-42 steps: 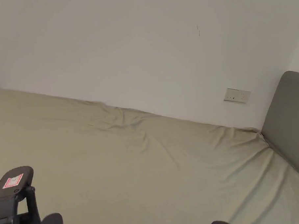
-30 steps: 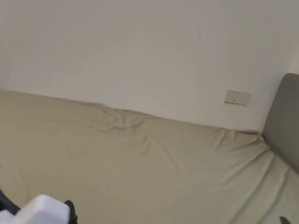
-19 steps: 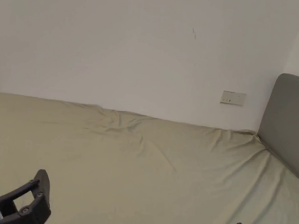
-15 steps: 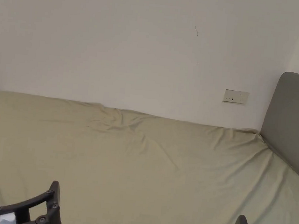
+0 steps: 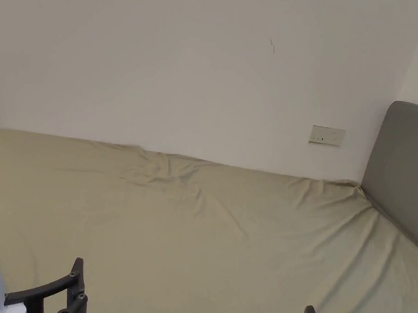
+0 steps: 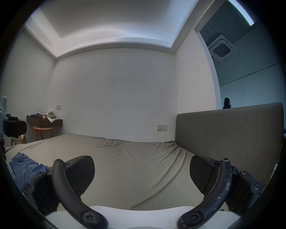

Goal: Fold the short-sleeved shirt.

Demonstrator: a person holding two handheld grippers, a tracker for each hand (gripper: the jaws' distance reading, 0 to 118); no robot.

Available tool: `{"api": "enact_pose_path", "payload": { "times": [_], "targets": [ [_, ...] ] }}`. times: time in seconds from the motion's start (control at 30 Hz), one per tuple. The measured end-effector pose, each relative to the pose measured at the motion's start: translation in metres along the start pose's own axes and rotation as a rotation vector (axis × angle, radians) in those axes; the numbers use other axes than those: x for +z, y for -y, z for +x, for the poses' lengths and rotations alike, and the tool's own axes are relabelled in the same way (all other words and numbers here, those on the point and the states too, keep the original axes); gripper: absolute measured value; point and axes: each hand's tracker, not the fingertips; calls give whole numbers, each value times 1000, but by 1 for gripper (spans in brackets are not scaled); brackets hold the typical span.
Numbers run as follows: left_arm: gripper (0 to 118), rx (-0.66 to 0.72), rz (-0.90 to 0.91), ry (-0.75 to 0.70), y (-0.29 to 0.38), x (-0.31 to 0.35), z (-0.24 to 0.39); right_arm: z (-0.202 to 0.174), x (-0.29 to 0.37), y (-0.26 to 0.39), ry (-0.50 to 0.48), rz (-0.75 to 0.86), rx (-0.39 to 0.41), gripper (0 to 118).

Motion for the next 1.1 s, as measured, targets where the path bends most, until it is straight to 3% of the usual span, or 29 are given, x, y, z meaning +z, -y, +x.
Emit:
{"api": "enact_pose_path", "payload": {
  "times": [0.17,0.5,0.97,1.03,1.07,1.1],
  "targets": [
    [118,-8,-16,1,2,-1,1,-2,4,-1,-8,35,-2,118],
    [118,6,-8,-18,1,0,-2,2,1,-2,-87,-50,-89,118],
    [118,-49,-49,-19,4,-3,2,7,2,-6,-53,-28,-93,118],
    [111,-56,-51,-3,4,-3,3,8,2,-6,-55,-32,-103,118],
    [100,-62,-56,4,3,-2,4,9,2,-5,-53,-33,-106,118],
    [74,-70,-61,14,3,-1,6,9,3,-5,-53,-36,-109,110]
  ]
}}
